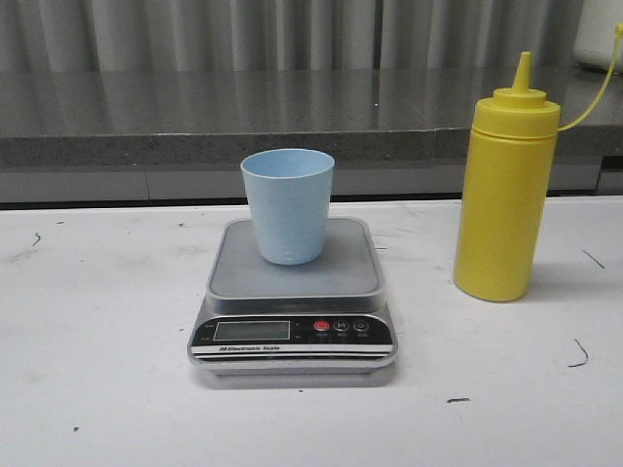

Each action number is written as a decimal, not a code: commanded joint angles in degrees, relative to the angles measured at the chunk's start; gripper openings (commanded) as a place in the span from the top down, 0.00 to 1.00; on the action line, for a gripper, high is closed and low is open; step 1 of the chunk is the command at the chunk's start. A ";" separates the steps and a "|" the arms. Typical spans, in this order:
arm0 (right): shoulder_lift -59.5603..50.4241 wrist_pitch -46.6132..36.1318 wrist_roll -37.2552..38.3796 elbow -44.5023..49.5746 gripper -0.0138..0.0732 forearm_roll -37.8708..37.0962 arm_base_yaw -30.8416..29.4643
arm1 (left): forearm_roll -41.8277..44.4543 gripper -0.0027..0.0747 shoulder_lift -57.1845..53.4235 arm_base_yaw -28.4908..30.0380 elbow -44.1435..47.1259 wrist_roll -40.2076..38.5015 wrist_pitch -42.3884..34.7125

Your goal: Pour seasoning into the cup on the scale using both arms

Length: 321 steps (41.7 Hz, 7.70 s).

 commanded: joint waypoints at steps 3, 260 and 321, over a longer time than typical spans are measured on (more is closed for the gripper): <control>0.52 -4.38 -2.35 -1.86 0.09 0.39 4.02 | -0.07 0.50 0.00 -0.35 -1.46 -0.53 -3.70; 45.91 -61.24 19.78 -9.32 0.42 -21.85 0.83 | -0.07 0.50 0.00 -0.35 -1.46 -0.53 -3.80; 69.64 -98.92 11.40 -0.61 0.09 -12.10 0.64 | -0.07 0.50 0.00 -0.35 -1.46 -0.53 -3.80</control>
